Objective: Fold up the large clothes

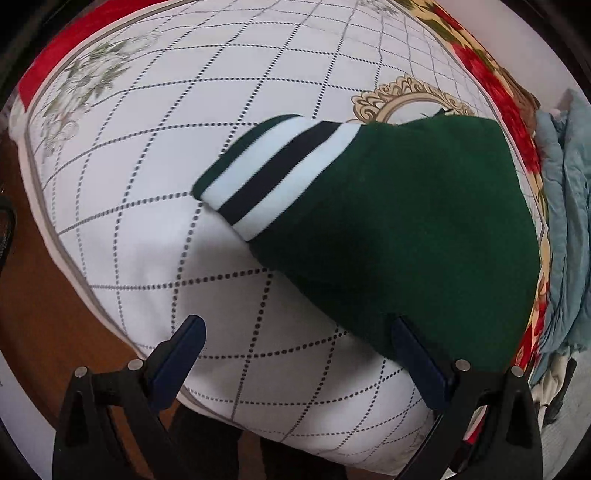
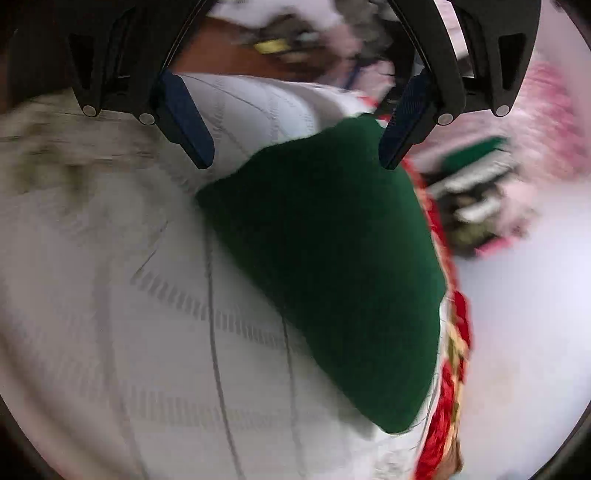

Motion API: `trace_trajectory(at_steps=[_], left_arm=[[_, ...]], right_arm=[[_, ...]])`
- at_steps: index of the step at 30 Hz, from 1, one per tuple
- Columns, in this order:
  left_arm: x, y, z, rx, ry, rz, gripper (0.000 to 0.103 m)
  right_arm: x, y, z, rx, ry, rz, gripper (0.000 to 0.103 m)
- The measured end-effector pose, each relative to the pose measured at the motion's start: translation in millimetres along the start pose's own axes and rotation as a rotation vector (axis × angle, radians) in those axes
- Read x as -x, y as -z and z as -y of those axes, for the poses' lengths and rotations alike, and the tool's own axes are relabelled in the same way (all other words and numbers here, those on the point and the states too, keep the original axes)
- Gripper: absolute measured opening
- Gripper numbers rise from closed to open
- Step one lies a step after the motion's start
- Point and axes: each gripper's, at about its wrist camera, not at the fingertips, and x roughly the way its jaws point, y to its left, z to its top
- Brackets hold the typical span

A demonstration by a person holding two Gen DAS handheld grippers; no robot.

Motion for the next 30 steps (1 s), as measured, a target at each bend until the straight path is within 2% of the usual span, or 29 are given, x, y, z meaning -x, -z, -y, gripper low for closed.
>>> trace_trajectory(at_steps=[2, 3, 6, 8, 9, 10, 11, 13, 16, 20, 24, 30], left_arm=[[-2.2, -1.2, 0.0, -0.015, 0.004, 0.005, 0.103], [-2.5, -2.3, 0.2, -0.021, 0.012, 0.010, 0.103], [-2.4, -1.8, -2.1, -0.025, 0.033, 0.020, 0.103], [-0.4, 1.4, -7.4, -0.019, 0.048, 0.028, 0.103], [-0.5, 2.4, -8.7, -0.011, 0.064, 0.032, 0.103], [-1.3, 3.7, -10.1, -0.002, 0.080, 0.034, 0.103], [-2.2, 4.8, -11.2, 0.009, 0.094, 0.035, 0.103], [-4.8, 6.8, -14.3, 0.048, 0.157, 0.039, 0.103], [-10.9, 8.1, -20.1, 0.117, 0.268, 0.042, 0.103], [-20.1, 2.3, -22.9, 0.217, 0.440, 0.084, 0.103], [-34.4, -3.1, -15.8, 0.280, 0.596, 0.081, 0.103], [-51.8, -15.3, 3.7, 0.311, 0.658, 0.093, 0.102]], right_arm=[[-18.8, -3.6, 5.4, -0.014, -0.097, 0.060, 0.099], [-22.5, -4.2, 2.4, -0.016, -0.111, 0.093, 0.103], [-33.4, -0.6, -12.6, -0.007, -0.071, 0.197, 0.103], [-36.8, 2.7, -16.6, -0.015, -0.080, 0.244, 0.103], [-36.3, 4.3, -17.1, -0.033, -0.105, 0.265, 0.091], [-34.9, 5.4, -16.3, -0.056, -0.139, 0.270, 0.067], [-34.9, 5.2, -15.2, -0.088, -0.189, 0.263, 0.062], [-32.8, 5.8, -24.5, -0.096, -0.216, 0.263, 0.052], [-30.1, 7.5, -40.1, -0.114, -0.234, 0.252, 0.047], [-23.3, 10.5, -55.0, -0.137, -0.242, 0.228, 0.046], [-25.0, 9.3, -56.8, -0.151, -0.235, 0.215, 0.046], [-29.9, 4.2, -52.7, -0.143, -0.216, 0.198, 0.046]])
